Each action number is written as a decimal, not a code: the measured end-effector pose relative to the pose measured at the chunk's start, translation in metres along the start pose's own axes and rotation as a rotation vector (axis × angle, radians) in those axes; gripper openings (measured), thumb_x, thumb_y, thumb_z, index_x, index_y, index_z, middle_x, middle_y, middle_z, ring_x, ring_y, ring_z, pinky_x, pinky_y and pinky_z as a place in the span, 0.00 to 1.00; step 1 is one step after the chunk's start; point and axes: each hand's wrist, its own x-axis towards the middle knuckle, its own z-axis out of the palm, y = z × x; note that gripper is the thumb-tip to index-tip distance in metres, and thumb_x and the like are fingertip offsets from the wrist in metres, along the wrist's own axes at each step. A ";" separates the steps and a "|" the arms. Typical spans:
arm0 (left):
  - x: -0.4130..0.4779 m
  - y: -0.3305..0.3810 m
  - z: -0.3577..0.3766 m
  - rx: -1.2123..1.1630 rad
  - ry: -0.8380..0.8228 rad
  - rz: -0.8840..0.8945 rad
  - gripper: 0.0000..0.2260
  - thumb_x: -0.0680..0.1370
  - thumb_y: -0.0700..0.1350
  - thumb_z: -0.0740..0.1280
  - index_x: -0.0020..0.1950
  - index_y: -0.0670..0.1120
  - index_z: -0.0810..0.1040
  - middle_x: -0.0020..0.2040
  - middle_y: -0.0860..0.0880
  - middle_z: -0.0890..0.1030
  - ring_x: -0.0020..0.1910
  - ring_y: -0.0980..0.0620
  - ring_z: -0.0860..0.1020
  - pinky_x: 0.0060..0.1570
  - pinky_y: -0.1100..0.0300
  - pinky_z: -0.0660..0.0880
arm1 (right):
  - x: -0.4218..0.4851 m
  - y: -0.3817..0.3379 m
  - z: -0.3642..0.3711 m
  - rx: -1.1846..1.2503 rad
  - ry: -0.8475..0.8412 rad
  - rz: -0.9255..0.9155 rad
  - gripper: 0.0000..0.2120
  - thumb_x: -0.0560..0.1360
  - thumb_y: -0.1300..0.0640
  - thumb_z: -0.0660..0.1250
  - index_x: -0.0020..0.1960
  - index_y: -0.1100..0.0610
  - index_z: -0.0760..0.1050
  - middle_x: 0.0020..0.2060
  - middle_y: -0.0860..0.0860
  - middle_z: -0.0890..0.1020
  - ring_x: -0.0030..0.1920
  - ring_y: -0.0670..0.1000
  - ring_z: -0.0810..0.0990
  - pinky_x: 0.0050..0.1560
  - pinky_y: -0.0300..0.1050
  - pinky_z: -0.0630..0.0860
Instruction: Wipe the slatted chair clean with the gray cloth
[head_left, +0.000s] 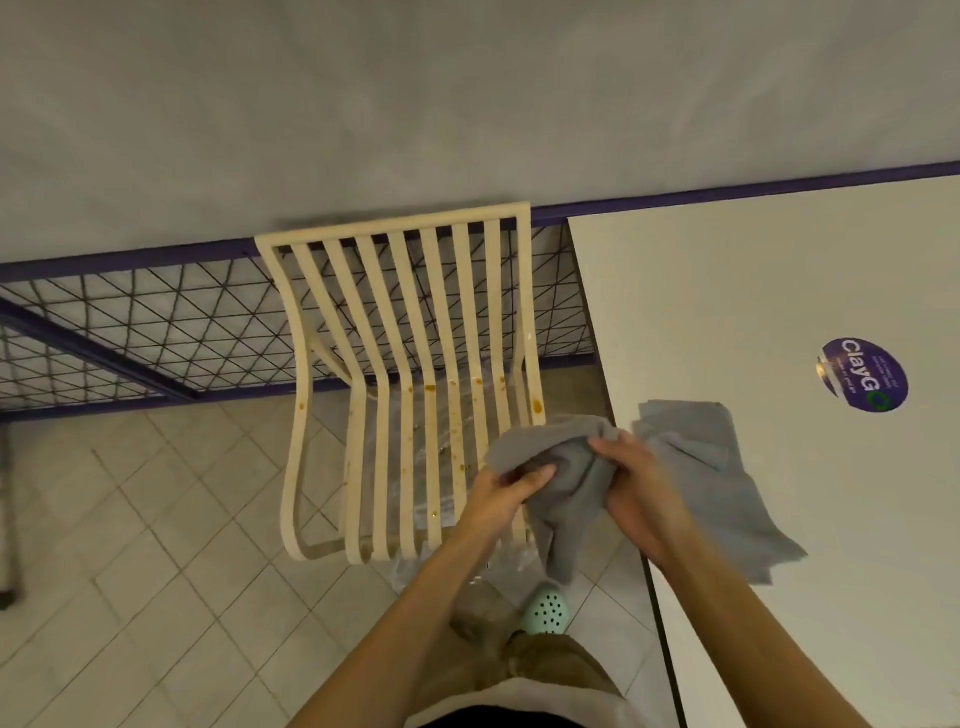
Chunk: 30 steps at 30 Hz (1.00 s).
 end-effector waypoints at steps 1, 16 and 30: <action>-0.002 0.001 -0.009 -0.007 0.039 0.007 0.06 0.73 0.42 0.73 0.50 0.45 0.82 0.47 0.49 0.84 0.52 0.49 0.80 0.54 0.54 0.78 | -0.002 0.003 0.006 -0.033 -0.020 -0.002 0.22 0.72 0.62 0.69 0.64 0.66 0.74 0.58 0.63 0.80 0.59 0.61 0.79 0.61 0.58 0.75; -0.035 0.016 -0.095 -0.267 0.047 -0.209 0.13 0.82 0.51 0.61 0.57 0.43 0.77 0.60 0.42 0.79 0.63 0.42 0.76 0.55 0.51 0.76 | -0.002 0.027 0.104 0.003 -0.274 0.150 0.22 0.75 0.75 0.60 0.68 0.67 0.71 0.63 0.66 0.76 0.65 0.65 0.75 0.62 0.59 0.74; -0.056 0.054 -0.171 -0.285 0.083 0.083 0.21 0.74 0.33 0.70 0.66 0.44 0.74 0.56 0.42 0.83 0.55 0.44 0.82 0.50 0.52 0.80 | 0.009 0.055 0.160 -0.492 -0.153 0.038 0.32 0.70 0.74 0.70 0.70 0.56 0.68 0.52 0.60 0.84 0.53 0.60 0.84 0.54 0.62 0.80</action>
